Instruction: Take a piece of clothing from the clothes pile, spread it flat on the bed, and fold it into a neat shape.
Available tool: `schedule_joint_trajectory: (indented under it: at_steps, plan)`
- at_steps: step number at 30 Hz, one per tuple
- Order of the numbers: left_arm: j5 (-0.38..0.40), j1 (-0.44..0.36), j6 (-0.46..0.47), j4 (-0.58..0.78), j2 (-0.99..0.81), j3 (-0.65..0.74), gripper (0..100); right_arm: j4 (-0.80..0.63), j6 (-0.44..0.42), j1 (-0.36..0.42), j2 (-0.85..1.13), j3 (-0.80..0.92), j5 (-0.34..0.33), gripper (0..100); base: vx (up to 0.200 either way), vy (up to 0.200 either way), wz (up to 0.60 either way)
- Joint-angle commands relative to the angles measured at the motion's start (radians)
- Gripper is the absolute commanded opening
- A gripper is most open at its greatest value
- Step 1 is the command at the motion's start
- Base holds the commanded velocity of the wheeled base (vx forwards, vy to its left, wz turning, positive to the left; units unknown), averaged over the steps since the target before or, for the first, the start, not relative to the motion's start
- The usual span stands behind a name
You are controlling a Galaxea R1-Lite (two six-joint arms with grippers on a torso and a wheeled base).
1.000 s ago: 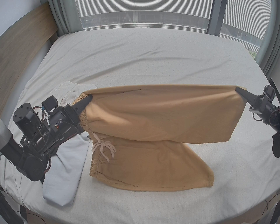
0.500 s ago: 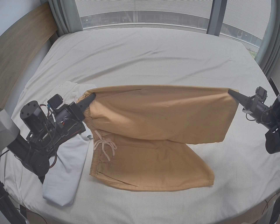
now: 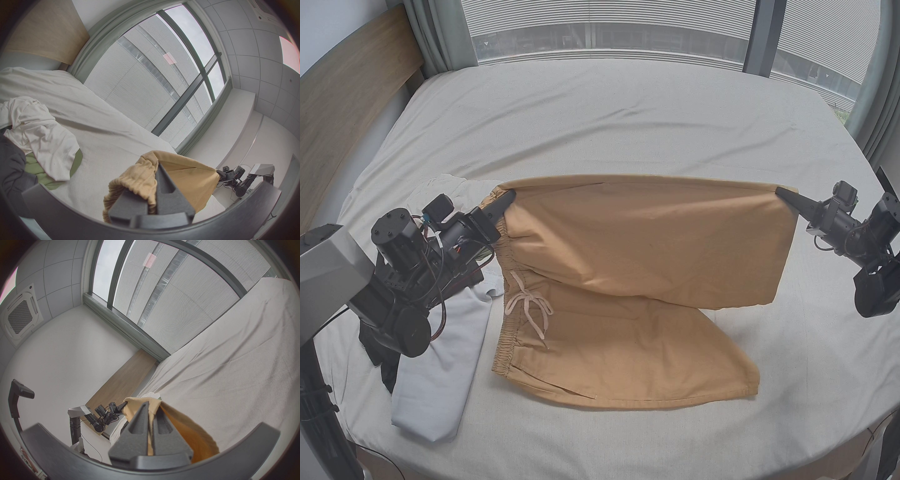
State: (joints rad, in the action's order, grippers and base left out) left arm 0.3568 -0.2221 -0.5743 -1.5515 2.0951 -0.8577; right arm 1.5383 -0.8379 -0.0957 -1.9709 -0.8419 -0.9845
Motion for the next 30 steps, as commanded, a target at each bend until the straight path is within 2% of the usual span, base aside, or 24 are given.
schedule_joint_trajectory:
  at_steps: [1, 19, 30]
  plan:
    - [0.001, 0.003, -0.006, 0.001, 0.077, -0.075, 0, 0.0, -0.003, -0.004, -0.083, -0.062, 0.0, 0, 0.0, 0.0, 0.0]
    - [0.001, 0.012, -0.038, 0.004, 0.275, -0.294, 0, 0.0, -0.006, 0.004, -0.233, -0.217, 0.001, 0, 0.0, 0.0, 0.0]
    - [0.001, 0.014, -0.041, 0.031, 0.309, -0.365, 0, -0.001, -0.007, 0.002, -0.289, -0.284, 0.001, 0, 0.0, 0.0, 0.0]
